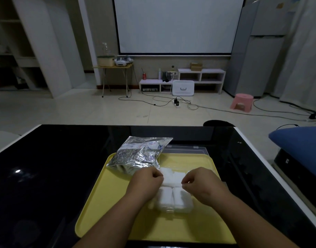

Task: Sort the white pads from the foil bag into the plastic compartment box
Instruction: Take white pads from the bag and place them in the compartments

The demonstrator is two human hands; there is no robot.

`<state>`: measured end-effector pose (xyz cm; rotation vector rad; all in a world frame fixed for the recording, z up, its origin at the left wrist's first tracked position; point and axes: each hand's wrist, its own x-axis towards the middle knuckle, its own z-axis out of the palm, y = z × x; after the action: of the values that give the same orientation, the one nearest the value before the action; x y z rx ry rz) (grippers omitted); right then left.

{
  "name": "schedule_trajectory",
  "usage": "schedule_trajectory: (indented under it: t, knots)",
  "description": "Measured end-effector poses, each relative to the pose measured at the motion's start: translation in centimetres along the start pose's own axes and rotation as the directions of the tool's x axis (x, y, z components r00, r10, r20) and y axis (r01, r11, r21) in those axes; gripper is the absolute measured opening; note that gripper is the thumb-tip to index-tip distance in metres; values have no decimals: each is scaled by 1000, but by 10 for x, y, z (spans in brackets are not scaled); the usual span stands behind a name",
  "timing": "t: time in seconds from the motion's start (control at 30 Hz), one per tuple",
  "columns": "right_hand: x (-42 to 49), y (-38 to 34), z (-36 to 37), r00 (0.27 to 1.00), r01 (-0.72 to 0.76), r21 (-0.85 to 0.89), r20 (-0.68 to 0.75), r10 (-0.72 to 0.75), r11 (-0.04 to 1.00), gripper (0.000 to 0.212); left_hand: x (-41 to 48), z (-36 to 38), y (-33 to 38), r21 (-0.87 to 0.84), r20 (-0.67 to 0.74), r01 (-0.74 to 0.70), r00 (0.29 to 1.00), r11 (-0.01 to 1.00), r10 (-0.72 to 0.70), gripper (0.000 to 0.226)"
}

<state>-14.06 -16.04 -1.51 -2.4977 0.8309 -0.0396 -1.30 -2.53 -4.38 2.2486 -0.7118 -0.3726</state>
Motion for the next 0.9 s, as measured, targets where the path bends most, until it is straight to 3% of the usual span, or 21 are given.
schedule_trajectory:
  t: [0.1,0.17,0.33,0.7,0.9]
  knots:
    - [-1,-4,1,1000,21,11,-14,-21,1000,18,4,-6,-15,294,-94,57,995,954,-31,18]
    - [-1,-7,1,1000,23,21,-19,-22,1000,18,6,-8,-24,380,-143,81,989,921,-28,15]
    - [2,-14,5,998,45,31,-41,-44,998,18,7,-10,-30,569,58,-27,998,822,-8,42]
    - [10,-19,15,997,58,50,-47,-56,997,18,11,-15,-37,448,173,-138,983,883,66,77]
    - [13,-18,18,997,70,52,-49,-68,996,18,15,-11,-39,488,175,-136,983,862,56,72]
